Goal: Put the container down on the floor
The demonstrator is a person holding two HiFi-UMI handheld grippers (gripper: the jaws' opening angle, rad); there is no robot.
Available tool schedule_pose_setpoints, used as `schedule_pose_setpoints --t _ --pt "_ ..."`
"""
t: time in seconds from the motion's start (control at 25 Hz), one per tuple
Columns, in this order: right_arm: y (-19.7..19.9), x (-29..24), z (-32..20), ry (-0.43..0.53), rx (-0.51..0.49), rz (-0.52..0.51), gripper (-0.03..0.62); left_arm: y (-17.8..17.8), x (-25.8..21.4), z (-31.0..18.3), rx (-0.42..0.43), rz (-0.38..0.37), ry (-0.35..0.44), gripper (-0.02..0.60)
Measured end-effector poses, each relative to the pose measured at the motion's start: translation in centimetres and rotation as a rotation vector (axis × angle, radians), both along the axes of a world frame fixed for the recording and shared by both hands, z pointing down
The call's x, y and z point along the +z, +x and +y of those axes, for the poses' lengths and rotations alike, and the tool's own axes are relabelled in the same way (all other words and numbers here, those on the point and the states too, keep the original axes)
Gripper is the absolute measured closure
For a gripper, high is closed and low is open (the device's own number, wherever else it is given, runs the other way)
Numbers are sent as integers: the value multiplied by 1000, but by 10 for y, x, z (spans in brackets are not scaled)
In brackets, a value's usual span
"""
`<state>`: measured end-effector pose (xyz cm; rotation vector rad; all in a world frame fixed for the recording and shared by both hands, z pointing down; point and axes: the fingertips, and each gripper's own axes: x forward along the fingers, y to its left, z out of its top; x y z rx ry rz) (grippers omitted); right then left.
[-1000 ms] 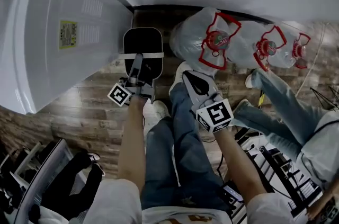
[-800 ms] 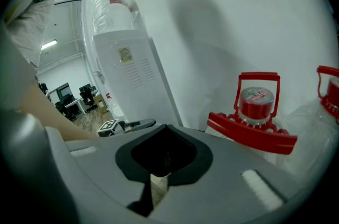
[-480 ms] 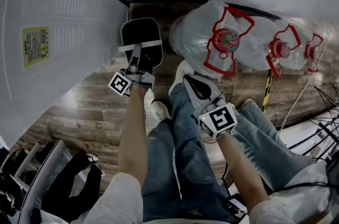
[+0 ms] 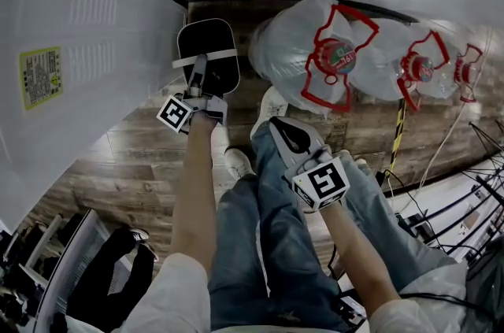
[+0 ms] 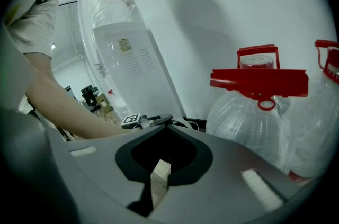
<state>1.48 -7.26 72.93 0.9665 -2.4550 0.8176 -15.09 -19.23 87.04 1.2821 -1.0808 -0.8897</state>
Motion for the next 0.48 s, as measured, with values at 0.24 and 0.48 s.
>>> schedule_pose_setpoints --t 0.24,0.48 --pt "-3 -13 -10 20 13 -15 569 5 7 -6 82 -61 -69 430" --pt "-1 -13 -7 13 29 -8 569 8 5 -2 82 -48 -77 430"
